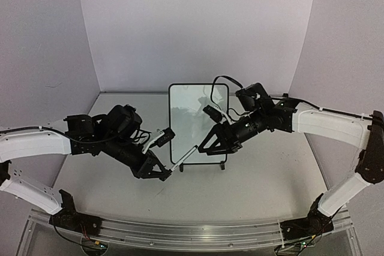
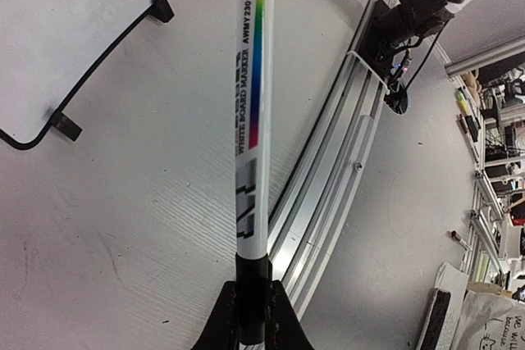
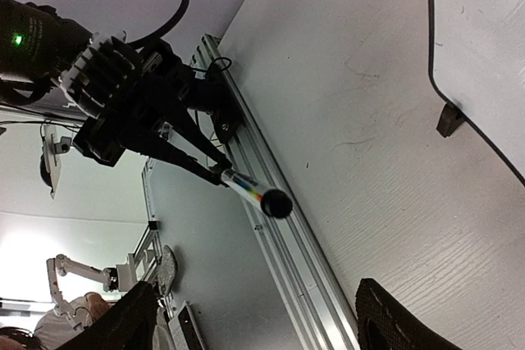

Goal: Write a sentence on the whiteboard
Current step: Pass from the left arm to the right

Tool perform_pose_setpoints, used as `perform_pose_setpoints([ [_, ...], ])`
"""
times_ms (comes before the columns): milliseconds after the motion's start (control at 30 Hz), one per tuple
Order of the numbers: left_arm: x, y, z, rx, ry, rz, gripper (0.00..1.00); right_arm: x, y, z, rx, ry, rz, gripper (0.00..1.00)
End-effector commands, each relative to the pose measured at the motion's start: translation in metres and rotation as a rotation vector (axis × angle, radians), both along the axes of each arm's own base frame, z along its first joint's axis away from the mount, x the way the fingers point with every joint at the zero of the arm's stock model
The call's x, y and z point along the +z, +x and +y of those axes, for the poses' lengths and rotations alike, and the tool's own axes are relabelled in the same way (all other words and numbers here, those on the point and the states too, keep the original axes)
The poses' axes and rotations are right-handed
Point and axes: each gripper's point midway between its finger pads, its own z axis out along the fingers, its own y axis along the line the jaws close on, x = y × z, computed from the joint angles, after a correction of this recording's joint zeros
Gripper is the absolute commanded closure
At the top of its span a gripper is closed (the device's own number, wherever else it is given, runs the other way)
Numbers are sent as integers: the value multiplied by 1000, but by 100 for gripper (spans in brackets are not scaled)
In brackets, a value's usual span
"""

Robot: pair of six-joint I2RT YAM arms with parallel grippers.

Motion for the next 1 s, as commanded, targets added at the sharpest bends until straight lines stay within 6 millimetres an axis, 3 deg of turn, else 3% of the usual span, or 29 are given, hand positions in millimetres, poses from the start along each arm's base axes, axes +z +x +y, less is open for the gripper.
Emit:
perform_pose_setpoints([
  [0, 19, -14, -22, -120, -47, -22, 100, 13, -25, 16, 132, 61, 57, 23],
  [233, 16, -23, -35, -200, -56, 10, 100, -11, -43, 28, 193, 20, 98, 26],
  [467, 14, -30, -40, -241, -55, 23, 100, -15, -52, 40, 249, 30, 119, 32],
  [967, 10, -35, -43, -269, -51, 31, 100, -25, -69, 50, 307, 19, 146, 66],
])
